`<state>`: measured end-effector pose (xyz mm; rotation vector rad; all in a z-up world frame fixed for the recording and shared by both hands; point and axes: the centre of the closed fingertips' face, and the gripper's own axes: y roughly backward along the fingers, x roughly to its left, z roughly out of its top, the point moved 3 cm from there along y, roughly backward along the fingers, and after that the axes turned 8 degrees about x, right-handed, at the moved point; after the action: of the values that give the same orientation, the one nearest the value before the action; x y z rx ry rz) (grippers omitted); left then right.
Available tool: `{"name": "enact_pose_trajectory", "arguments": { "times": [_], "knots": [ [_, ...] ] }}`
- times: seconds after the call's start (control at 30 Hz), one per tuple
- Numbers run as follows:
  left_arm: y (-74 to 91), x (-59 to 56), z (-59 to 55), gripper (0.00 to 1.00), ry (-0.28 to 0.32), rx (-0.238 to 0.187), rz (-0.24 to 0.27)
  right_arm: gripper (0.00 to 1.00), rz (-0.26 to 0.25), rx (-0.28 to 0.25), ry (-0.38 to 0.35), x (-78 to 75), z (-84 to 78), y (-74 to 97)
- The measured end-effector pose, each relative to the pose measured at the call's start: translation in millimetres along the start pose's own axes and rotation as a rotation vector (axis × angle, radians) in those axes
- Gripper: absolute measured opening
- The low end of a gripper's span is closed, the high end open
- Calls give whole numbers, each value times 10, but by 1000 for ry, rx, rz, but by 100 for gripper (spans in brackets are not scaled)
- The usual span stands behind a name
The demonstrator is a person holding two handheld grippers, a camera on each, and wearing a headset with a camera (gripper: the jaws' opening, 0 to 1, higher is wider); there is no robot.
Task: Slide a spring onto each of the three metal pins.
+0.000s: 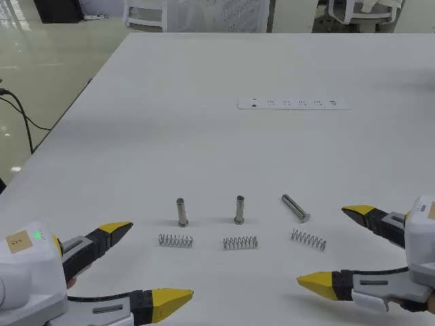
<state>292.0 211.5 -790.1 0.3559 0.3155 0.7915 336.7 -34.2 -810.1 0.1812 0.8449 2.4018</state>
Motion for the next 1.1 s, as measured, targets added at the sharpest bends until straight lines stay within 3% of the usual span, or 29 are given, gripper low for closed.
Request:
{"name": "enact_pose_trajectory", "arguments": {
  "times": [1.1],
  "knots": [
    [10,-23,3,86,3,3,4,86,-4,8,3,2,-30,5]
  ]
}}
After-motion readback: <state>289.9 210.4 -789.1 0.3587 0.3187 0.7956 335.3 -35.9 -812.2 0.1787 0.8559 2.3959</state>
